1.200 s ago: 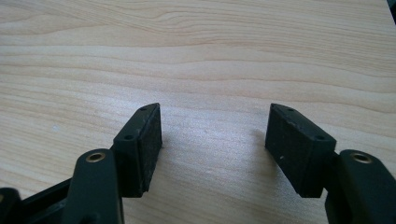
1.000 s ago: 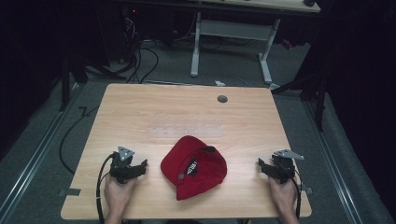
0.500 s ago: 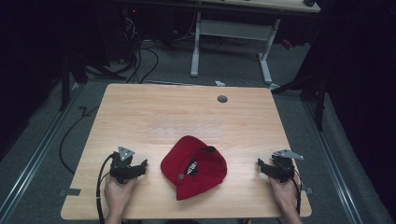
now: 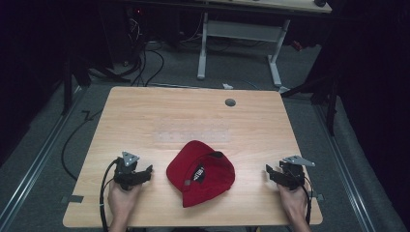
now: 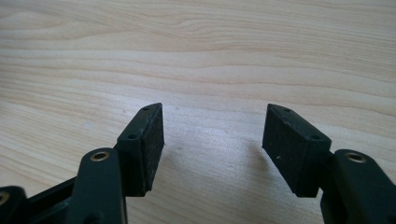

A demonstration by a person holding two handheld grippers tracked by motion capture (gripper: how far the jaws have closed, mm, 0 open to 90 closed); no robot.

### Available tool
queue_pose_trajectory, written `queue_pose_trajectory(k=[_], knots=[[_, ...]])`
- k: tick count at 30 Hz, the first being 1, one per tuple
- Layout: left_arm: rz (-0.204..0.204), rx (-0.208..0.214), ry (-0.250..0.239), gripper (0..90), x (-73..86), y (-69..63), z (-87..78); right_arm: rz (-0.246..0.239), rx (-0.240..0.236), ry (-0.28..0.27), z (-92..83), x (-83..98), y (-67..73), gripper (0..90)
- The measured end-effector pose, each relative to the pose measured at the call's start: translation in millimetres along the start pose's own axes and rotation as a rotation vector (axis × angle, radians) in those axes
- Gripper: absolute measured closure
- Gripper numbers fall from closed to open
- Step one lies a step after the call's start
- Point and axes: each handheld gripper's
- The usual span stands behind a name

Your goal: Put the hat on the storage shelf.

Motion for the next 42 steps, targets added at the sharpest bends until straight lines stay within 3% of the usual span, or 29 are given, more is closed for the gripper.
queue_pose_trajectory(k=[15,20,26,30,42], knots=[[0.0,0.002,0.0,26.5,0.0,-0.3,0.4,-0.054,-0.146,-0.045,-11.3,-12.2,26.7,40.3],[0.0,0.002,0.0,26.5,0.0,-0.3,0.4,-0.083,-0.227,-0.062,-11.2,-20.1,40.6,40.3],[-0.01,0.005,0.002,27.0,-0.9,0.7,0.1,-0.12,-0.279,-0.081,-13.0,-27.5,55.6,39.3],[-0.029,0.012,0.005,27.2,-2.3,1.8,-0.2,-0.149,-0.281,-0.085,-14.3,-31.5,64.2,39.1],[-0.004,0.003,0.002,26.9,-0.4,-0.1,0.3,-0.192,-0.376,-0.086,-9.5,-47.8,87.2,37.3]])
Point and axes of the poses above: each handheld gripper's, and its own axes: z roughly forward along the jaws, x roughly out of its underside, y roughly to its left, and after that the axes turned 10 degrees about -x, right-handed
